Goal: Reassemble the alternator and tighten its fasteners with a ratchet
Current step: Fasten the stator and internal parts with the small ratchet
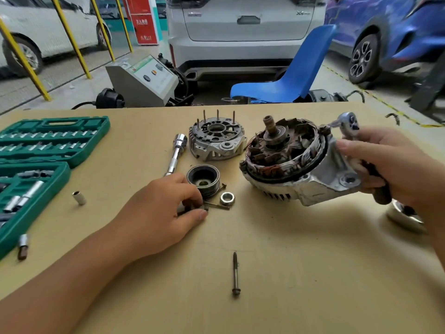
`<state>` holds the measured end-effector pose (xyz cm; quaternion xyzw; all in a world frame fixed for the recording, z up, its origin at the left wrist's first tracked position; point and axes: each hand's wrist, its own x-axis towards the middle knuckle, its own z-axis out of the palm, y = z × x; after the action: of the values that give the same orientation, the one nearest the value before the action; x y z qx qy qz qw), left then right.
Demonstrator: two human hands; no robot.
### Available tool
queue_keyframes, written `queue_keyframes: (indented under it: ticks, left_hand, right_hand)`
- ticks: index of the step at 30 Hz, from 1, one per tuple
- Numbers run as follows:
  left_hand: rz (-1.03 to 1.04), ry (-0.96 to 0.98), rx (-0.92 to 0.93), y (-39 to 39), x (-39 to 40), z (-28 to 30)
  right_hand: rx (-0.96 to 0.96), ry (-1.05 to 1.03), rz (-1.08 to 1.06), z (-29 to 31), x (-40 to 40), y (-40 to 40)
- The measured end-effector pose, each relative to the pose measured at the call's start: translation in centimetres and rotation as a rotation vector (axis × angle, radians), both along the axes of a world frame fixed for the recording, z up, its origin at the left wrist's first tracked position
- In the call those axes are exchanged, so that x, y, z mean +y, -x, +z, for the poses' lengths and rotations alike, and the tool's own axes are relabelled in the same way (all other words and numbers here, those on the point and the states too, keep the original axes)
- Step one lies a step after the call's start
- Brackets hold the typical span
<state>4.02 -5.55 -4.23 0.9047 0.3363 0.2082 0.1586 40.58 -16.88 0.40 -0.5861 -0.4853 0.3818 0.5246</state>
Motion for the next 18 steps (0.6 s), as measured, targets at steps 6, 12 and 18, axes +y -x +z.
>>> queue_keyframes:
  ticks: [6,12,18]
  left_hand:
    - [-0.042,-0.042,-0.072,0.2,0.0,0.2]
    - [-0.076,-0.005,-0.212,-0.2,-0.9,0.1]
    - [-0.156,0.26,-0.508,-1.9,-1.6,0.0]
  right_hand:
    - [0.204,-0.158,-0.232,0.0,1.2,0.2]
    - [0.061,-0.212,-0.389,-1.1,1.9,1.2]
    - [0.047,-0.218,-0.455,-2.0,2.6,2.5]
